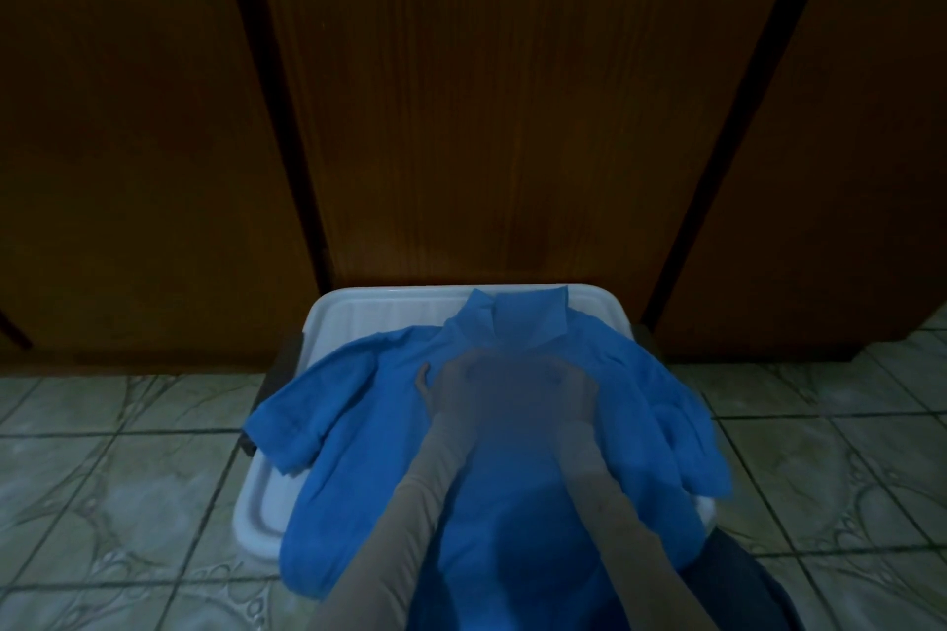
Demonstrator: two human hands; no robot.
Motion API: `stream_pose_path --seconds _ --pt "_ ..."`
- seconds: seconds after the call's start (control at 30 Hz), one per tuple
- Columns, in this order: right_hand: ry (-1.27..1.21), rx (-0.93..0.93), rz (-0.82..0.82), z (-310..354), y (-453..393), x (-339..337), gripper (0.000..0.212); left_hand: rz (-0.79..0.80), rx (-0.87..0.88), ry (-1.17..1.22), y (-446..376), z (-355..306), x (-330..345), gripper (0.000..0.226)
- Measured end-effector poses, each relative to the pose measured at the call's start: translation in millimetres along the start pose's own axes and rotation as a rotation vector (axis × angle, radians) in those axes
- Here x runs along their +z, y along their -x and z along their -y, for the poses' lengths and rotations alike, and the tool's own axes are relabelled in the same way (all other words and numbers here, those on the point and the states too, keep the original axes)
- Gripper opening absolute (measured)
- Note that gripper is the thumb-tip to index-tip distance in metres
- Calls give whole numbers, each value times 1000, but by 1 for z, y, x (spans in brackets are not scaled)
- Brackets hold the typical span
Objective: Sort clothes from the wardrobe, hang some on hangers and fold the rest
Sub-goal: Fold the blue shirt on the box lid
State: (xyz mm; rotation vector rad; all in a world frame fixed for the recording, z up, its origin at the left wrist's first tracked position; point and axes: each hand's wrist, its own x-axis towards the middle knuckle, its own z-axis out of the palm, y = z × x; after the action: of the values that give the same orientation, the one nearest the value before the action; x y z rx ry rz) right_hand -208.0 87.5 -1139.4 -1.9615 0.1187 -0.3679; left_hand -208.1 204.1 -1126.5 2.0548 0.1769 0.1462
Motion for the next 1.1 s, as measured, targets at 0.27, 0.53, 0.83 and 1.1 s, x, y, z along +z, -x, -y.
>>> stream_pose_path --seconds 0.27,0.53,0.83,1.1 --pt "44 -12 -7 -4 0 0 5 21 34 16 2 0 0 17" --pt "-12 35 75 -3 0 -1 25 -25 -3 28 -3 5 5 18" --pt "38 3 62 -11 -1 4 35 -50 12 2 -3 5 4 11" --pt "72 5 18 2 3 1 38 -79 16 8 1 0 3 13"
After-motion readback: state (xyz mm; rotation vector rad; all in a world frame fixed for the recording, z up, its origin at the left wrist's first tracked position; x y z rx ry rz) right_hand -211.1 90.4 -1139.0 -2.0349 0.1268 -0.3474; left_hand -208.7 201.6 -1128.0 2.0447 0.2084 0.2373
